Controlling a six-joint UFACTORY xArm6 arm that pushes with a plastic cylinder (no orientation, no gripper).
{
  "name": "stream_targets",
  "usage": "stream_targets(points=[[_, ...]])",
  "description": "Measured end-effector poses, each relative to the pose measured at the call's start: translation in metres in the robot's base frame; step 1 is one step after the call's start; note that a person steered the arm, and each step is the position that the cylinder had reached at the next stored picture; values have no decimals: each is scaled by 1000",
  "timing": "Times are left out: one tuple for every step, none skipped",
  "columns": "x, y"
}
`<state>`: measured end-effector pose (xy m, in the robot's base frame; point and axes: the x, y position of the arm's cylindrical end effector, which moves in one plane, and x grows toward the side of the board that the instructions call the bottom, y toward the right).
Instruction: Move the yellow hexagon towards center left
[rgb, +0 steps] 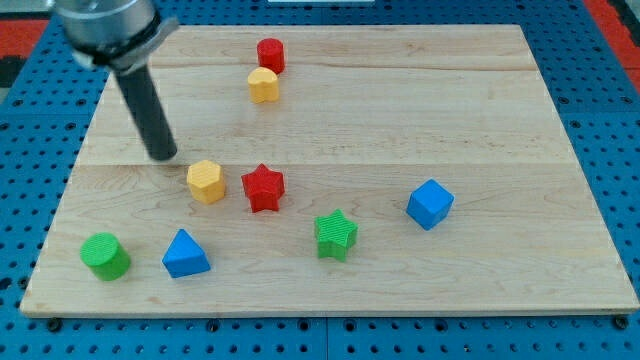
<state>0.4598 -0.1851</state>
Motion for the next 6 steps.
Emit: stream_targets(points=[[56,8],[60,55],[51,77],[14,25],[-21,-8],[13,-2]])
